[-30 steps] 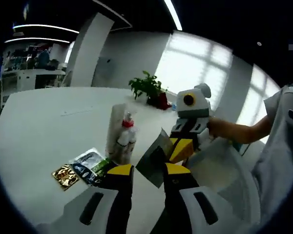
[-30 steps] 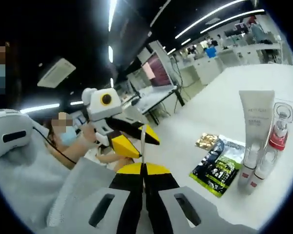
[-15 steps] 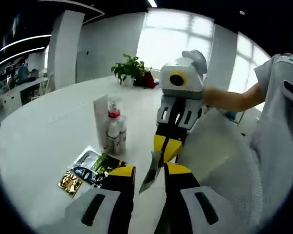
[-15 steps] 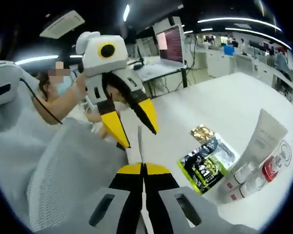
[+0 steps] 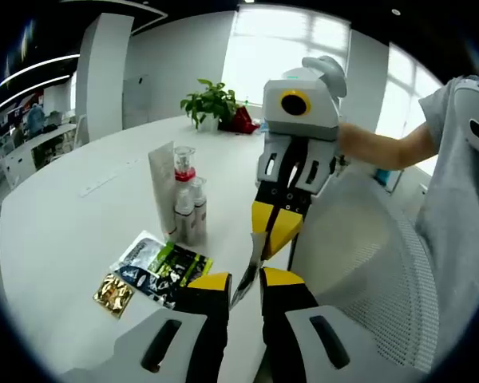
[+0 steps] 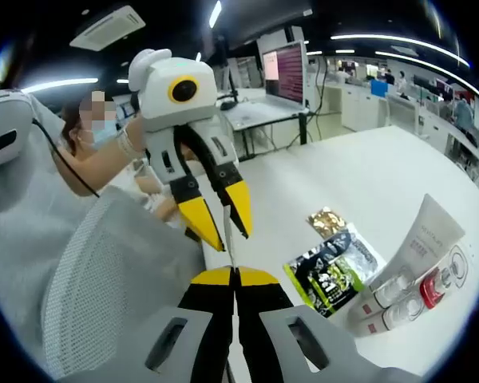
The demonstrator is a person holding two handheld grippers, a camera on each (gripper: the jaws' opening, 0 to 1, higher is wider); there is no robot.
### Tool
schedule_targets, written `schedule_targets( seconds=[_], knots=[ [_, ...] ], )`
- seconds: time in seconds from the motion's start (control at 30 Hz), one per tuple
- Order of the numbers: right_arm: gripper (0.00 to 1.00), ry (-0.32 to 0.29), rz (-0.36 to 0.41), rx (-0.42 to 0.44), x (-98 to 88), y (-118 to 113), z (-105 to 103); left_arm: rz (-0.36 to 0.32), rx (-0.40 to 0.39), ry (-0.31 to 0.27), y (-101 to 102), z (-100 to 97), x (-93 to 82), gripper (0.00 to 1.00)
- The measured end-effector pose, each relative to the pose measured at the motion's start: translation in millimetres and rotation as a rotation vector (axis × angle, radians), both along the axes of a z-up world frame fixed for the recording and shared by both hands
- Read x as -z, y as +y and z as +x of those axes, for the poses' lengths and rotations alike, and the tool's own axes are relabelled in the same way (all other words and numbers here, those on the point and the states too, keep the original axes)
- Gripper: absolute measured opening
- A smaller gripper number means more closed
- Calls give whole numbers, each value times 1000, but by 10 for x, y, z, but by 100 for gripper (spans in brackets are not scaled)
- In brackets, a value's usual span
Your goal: Arrange the skincare products in the storage area until every visible bottle or jar stands upright without overlapping.
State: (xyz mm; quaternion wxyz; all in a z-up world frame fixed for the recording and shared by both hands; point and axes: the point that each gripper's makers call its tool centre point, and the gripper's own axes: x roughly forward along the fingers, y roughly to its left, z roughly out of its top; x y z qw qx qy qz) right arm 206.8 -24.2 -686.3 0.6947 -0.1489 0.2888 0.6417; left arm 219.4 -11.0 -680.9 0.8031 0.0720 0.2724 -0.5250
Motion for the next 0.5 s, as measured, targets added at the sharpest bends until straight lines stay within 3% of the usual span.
schedule_targets(
  seconds=[0.13, 0.5],
  knots=[
    [1, -2, 1, 6, 7, 8, 26, 2, -13, -1, 15, 14, 9, 8],
    [1, -16, 3, 18, 31, 2, 59, -88, -77, 72, 47, 53, 29, 3]
  ],
)
